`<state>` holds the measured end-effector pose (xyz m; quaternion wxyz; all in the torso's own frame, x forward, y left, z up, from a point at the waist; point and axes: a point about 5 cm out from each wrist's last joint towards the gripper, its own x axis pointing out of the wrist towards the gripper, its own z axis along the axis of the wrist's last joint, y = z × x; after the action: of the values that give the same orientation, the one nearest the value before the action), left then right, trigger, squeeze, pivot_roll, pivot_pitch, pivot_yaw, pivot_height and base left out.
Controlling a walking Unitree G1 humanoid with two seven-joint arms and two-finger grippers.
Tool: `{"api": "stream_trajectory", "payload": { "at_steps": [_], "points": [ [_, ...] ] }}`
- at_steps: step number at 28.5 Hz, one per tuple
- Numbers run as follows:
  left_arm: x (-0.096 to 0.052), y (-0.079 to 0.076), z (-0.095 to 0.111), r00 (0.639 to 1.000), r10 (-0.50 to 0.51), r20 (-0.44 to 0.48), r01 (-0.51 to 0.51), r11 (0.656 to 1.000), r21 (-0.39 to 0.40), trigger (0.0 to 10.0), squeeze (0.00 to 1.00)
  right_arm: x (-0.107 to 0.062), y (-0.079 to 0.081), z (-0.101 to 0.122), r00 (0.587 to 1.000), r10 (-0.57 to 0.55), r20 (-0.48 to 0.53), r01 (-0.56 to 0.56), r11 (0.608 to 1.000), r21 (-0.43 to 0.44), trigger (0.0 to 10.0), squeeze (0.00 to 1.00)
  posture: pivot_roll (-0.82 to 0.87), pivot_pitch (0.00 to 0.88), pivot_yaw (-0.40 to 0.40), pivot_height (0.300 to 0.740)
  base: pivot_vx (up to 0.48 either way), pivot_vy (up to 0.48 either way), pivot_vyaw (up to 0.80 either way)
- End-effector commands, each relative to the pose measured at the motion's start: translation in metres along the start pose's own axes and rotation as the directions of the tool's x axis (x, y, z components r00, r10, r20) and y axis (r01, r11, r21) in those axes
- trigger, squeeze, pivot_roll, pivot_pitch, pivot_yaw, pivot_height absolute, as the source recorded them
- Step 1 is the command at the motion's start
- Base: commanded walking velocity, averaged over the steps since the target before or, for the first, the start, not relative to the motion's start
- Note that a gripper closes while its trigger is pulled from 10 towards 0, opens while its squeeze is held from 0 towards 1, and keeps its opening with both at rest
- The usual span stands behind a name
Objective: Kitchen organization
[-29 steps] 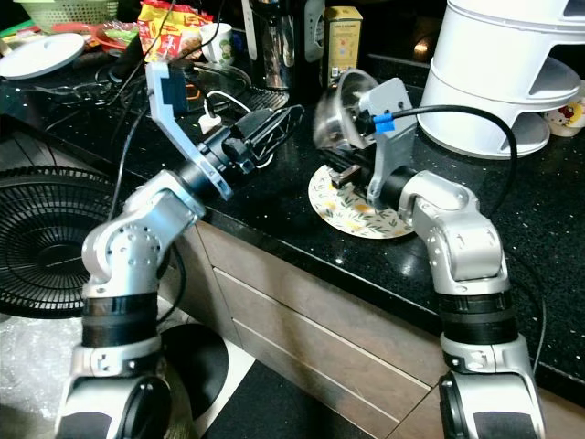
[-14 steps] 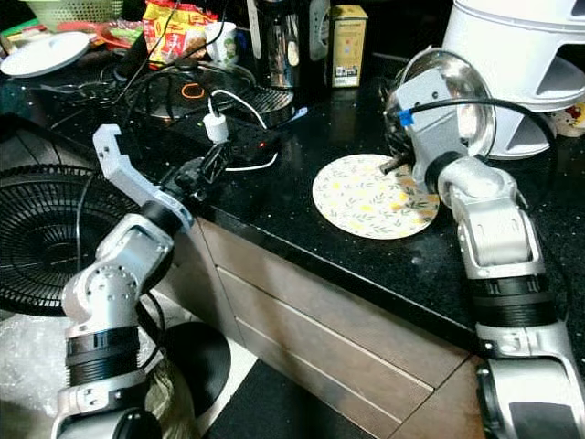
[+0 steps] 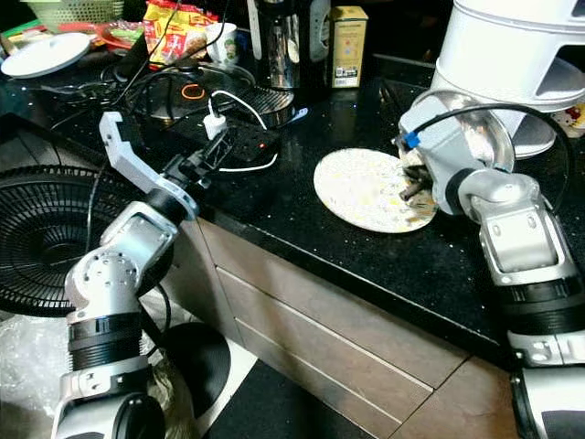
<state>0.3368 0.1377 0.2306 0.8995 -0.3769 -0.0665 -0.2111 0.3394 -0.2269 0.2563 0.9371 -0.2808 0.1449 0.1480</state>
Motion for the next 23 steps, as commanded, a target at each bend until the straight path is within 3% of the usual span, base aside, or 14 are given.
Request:
{"api": "stream_trajectory", "payload": {
  "at_steps": [1, 8, 13, 19, 23],
  "points": [
    [0.000, 0.002, 0.000, 1.000, 0.006, -0.011, -0.006, 1.000, -0.016, 10.0, 0.00, 0.004, 0.009, -0.006, 0.998, 0.051, -0.044, -0.050, 0.999, 0.011, 10.0, 0.00, -0.04, 0.030, 0.014, 0.740, 0.000, 0.000, 0.00],
    [0.004, 0.007, 0.000, 1.000, 0.013, -0.019, -0.014, 0.995, -0.100, 10.0, 0.00, 0.004, 0.017, -0.003, 0.995, 0.094, -0.034, -0.095, 0.995, -0.017, 10.0, 0.00, -0.04, 0.031, 0.012, 0.740, 0.000, 0.000, 0.00],
    [0.023, 0.021, 0.002, 0.996, 0.022, -0.086, -0.044, 0.964, -0.262, 10.0, 0.00, 0.004, 0.026, 0.002, 0.992, 0.125, -0.016, -0.126, 0.988, -0.085, 10.0, 0.00, -0.05, 0.031, 0.008, 0.740, 0.000, 0.000, 0.00],
    [0.035, 0.026, 0.011, 0.995, 0.046, -0.088, -0.068, 0.962, -0.266, 10.0, 0.00, 0.004, 0.026, 0.006, 0.993, 0.115, 0.008, -0.112, 0.977, -0.181, 10.0, 0.00, -0.05, 0.041, 0.009, 0.740, 0.000, 0.000, 0.00],
    [0.041, 0.016, 0.003, 0.993, -0.007, -0.116, -0.028, 0.954, -0.297, 10.0, 0.00, 0.004, 0.028, 0.010, 0.995, 0.095, 0.031, -0.085, 0.964, -0.253, 10.0, 0.00, -0.06, 0.008, 0.016, 0.740, 0.000, 0.000, 0.00]
  ]
}}
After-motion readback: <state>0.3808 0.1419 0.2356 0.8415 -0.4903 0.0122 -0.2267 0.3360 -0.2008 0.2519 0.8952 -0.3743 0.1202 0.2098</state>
